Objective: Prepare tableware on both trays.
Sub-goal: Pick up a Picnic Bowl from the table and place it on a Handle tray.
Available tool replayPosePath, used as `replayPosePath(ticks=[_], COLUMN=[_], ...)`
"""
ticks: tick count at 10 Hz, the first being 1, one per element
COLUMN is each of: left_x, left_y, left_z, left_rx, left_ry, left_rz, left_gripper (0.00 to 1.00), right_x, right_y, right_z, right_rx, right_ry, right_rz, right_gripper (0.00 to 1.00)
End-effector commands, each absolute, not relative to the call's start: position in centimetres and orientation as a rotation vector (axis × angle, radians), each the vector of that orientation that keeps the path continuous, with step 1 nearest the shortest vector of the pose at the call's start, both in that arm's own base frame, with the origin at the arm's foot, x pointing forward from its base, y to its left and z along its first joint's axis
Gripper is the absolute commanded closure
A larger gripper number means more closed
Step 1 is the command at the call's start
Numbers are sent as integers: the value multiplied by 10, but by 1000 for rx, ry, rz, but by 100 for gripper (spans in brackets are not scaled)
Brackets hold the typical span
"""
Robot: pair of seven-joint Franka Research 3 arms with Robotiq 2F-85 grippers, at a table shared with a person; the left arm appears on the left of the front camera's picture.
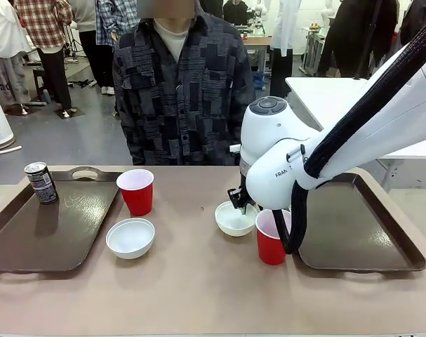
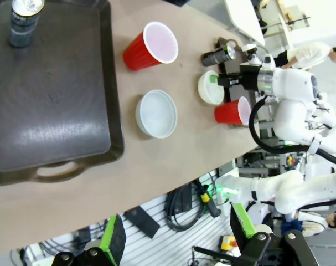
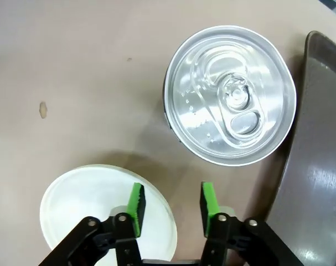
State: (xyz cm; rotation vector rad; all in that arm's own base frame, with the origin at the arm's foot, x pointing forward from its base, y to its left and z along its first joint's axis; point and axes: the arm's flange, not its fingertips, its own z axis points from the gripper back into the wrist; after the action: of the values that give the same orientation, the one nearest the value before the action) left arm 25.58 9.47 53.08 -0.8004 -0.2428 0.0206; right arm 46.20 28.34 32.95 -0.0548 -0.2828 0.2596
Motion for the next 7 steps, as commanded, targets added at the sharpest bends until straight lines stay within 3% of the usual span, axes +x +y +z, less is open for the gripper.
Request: replayPosePath(ticks=[1, 7], left_x=[256, 256], left_y=[93, 93], left_z=[533, 533], left_rx=[-817, -817], left_ry=[-241, -241], left_rz=[35, 35], left_gripper=[0, 0], right_x=[462, 444], right_y=[289, 280], right_z=[333, 359], right_rx=[-63, -85], right_ry=[-301, -290], right_rz=[232, 274], right_gripper=[100, 100])
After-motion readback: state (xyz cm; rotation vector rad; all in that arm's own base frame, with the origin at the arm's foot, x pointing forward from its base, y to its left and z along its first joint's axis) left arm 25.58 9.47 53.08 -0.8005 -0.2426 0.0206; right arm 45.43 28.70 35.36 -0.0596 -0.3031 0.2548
